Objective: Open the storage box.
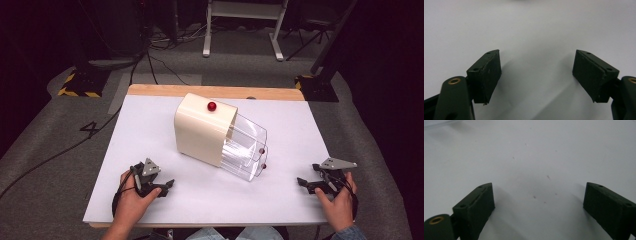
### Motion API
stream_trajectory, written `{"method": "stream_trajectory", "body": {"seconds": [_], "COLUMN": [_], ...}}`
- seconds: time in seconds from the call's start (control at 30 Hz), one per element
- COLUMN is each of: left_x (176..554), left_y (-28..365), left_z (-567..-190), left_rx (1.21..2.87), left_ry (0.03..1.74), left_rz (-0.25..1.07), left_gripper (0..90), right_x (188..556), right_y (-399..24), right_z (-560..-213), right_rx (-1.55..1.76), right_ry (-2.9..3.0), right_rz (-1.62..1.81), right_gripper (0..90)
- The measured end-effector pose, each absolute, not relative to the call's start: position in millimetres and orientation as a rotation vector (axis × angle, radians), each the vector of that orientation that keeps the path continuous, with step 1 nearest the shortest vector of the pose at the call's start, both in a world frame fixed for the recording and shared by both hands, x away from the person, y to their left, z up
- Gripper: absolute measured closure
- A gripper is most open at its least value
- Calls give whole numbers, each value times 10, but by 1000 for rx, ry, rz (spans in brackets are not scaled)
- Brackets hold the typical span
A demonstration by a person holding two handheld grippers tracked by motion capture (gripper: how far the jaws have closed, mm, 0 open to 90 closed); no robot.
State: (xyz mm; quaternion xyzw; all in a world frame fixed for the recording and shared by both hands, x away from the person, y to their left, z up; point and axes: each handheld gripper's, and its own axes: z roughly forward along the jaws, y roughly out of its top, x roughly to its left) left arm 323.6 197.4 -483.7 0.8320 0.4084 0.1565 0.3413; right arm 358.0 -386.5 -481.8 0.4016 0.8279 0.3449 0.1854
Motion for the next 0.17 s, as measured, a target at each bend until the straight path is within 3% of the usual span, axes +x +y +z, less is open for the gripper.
{"method": "stream_trajectory", "body": {"seconds": [0.17], "left_x": [3242], "left_y": [1974], "left_z": [-4837], "left_rx": [2163], "left_ry": [1062], "left_rz": [404], "left_gripper": [232], "right_x": [3581], "right_y": [-3866], "right_z": [-4817], "right_rx": [1132], "right_ry": [2333], "right_rz": [972], "right_gripper": [100]}}
